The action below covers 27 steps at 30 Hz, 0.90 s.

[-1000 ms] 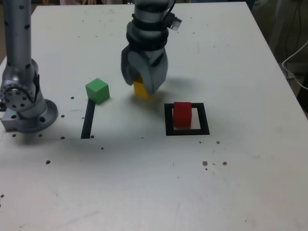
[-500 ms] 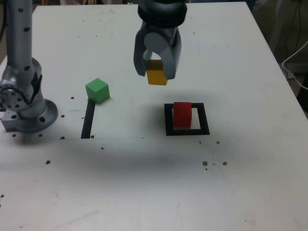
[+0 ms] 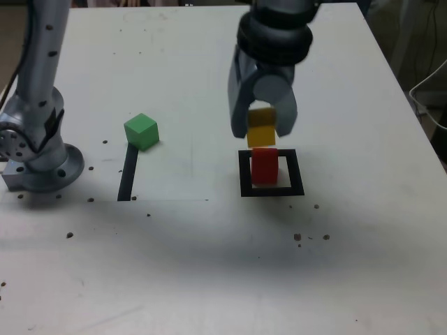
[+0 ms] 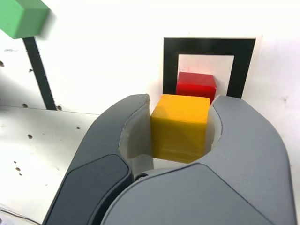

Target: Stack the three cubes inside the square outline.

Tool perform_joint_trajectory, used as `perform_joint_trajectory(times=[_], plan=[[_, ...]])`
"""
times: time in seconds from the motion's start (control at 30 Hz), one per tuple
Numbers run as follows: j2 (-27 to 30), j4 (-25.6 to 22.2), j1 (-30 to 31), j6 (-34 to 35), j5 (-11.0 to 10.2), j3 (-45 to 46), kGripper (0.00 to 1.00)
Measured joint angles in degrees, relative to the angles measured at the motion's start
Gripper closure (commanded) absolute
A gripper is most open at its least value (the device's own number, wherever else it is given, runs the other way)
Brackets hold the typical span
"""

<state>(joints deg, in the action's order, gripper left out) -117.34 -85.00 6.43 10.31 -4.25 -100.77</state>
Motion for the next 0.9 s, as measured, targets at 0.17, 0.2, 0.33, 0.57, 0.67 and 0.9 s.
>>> perform_joint_trajectory(times=[0.17,0.2,0.33,0.57,0.67,0.9], plan=[[-0.8,0.0,0.5,0.4,-0.2,-0.9,0.95],[-1.1,0.0,0.7,0.5,-0.2,-1.1,0.95],[-2.1,0.0,0.9,0.5,-0.1,-1.9,0.95],[-2.9,0.5,1.0,0.5,0.1,-1.0,0.9],[-2.9,0.6,0.9,0.8,0.1,-0.7,0.89],[-2.9,0.7,0.9,0.9,0.1,-0.5,0.89]])
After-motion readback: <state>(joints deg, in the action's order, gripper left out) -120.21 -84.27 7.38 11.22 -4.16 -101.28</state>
